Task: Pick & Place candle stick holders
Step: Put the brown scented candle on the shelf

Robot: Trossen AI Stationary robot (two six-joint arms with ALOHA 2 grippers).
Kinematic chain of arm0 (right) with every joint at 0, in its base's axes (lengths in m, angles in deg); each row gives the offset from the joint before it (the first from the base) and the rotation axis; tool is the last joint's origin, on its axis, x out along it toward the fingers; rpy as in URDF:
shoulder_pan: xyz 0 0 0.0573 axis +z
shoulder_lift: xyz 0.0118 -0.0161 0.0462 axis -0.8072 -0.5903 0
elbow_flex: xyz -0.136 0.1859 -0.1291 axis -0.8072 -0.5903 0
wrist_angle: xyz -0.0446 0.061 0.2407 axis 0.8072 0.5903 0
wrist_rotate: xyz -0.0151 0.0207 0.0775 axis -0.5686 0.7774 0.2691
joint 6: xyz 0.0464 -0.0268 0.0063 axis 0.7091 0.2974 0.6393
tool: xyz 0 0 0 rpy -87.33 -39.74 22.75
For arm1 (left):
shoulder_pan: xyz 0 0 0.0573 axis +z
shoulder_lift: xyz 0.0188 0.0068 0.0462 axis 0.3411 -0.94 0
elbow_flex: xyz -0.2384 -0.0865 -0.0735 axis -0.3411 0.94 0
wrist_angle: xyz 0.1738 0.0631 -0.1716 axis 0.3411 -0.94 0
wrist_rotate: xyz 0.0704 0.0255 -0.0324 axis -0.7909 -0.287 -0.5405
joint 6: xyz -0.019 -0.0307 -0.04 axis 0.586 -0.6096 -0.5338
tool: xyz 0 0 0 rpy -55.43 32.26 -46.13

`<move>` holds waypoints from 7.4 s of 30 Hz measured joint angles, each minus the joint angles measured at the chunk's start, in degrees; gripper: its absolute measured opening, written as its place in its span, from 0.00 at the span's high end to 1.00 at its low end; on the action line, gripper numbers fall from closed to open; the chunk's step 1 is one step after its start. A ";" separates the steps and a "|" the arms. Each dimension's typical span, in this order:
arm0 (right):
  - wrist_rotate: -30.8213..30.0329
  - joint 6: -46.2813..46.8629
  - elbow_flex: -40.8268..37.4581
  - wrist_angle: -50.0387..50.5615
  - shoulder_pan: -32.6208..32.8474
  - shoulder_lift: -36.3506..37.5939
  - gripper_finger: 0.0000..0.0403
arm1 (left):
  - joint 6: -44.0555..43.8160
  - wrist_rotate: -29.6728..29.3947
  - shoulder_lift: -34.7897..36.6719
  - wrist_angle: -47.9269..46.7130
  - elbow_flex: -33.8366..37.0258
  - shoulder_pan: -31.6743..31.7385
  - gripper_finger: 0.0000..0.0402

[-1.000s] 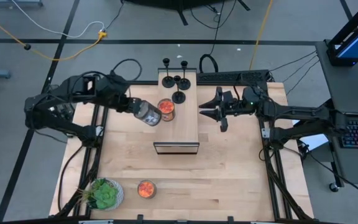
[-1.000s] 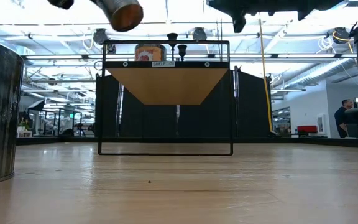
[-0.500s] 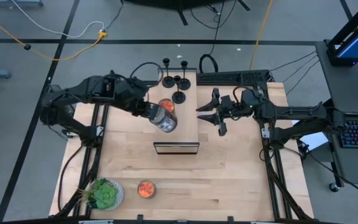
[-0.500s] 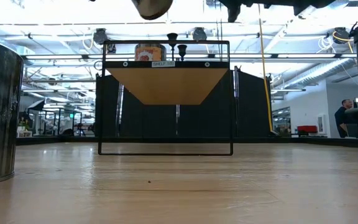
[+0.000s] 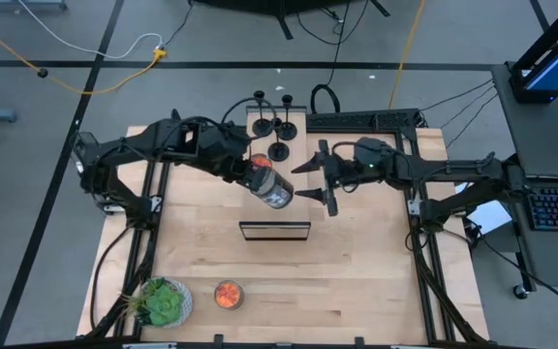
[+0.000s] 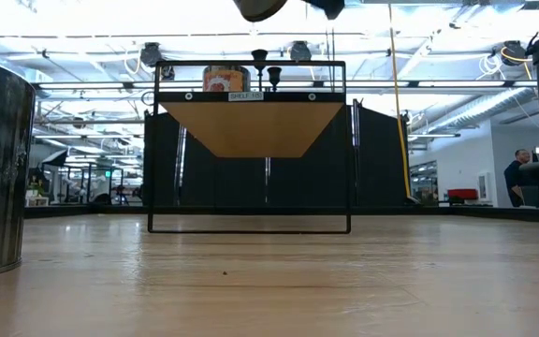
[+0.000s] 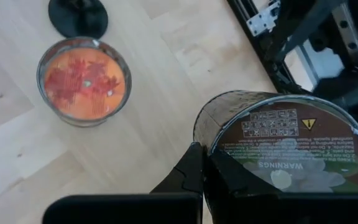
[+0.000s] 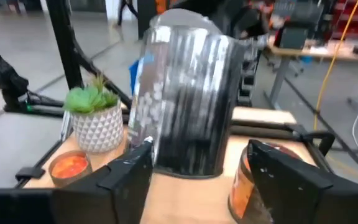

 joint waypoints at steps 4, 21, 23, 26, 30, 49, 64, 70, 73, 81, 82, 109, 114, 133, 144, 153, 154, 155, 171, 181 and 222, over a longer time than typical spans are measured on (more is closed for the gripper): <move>-1.70 -0.45 5.92 7.89 1.09 -2.05 0.30 | 1.09 -0.62 -1.18 -0.14 -0.89 0.01 1.00; -7.45 0.72 11.62 16.03 2.98 -4.59 0.13 | 2.77 -2.12 -1.51 0.08 -0.87 0.02 1.00; -7.33 2.17 11.65 14.56 2.98 -5.34 0.12 | 2.80 -2.09 -1.51 0.18 -0.87 0.02 1.00; -7.18 3.42 11.55 15.01 2.98 -5.83 0.11 | 3.11 -2.18 -1.51 0.16 -0.87 0.02 1.00; -5.75 4.43 11.62 14.29 2.98 -5.57 0.11 | 3.11 -2.95 -1.51 0.21 -0.87 0.02 1.00; -3.86 6.92 11.64 13.12 2.98 -9.33 0.11 | 5.42 -0.47 -5.93 3.37 -0.73 0.04 1.00; -1.10 7.41 11.62 12.27 2.92 -9.44 0.11 | 5.71 -0.99 -5.91 4.97 -0.73 -0.02 1.00; -0.43 6.58 11.59 10.98 2.87 -9.46 0.11 | 5.82 -1.48 -5.81 5.42 -0.73 -0.02 1.00; 1.00 6.61 11.59 10.78 2.78 -9.46 0.11 | 6.08 -1.52 -5.81 5.56 -0.73 -0.07 1.00; 2.19 7.43 11.66 12.95 1.34 -9.44 0.11 | 6.11 -2.58 -5.92 5.95 -0.73 -0.16 1.00; 2.30 7.51 11.66 13.29 1.34 -9.44 0.11 | 6.11 -2.64 -5.97 5.99 -0.73 -0.29 1.00; 5.68 9.62 11.59 8.73 0.55 -11.23 0.11 | 7.28 -4.30 -5.88 7.84 -0.80 -0.36 1.00; 6.53 10.11 11.64 9.84 0.07 -11.23 0.11 | 7.20 -4.41 -5.97 8.36 -0.80 -0.37 1.00; 6.54 9.28 11.59 10.34 0.34 -11.45 0.15 | 7.52 -4.08 -6.03 10.96 -0.93 -0.33 1.00; 6.51 10.40 11.59 10.38 0.36 -11.39 0.15 | 7.32 -3.78 -6.03 10.60 -0.93 -0.33 1.00; 6.45 10.62 11.48 11.66 0.36 -11.34 0.15 | 7.35 -3.86 -5.83 10.54 -0.95 -0.31 0.95; 6.44 10.64 11.42 12.21 0.36 -11.29 0.15 | 7.35 -4.07 -5.74 10.56 -1.02 -0.28 0.94; 6.36 10.70 11.38 13.07 0.36 -11.19 0.15 | 7.34 -4.24 -5.69 10.82 -1.08 -0.28 0.93; 4.71 10.56 11.42 15.29 0.27 -10.49 0.15 | 8.98 -3.54 -4.29 11.99 -0.95 0.80 0.68; 4.65 10.39 11.53 15.13 -1.03 -10.40 0.15 | 12.40 1.09 -3.91 16.78 -0.86 -2.11 0.73; 3.08 10.83 11.59 14.47 -1.24 -10.38 0.15 | 18.18 3.37 -3.69 13.23 -0.87 -0.92 0.78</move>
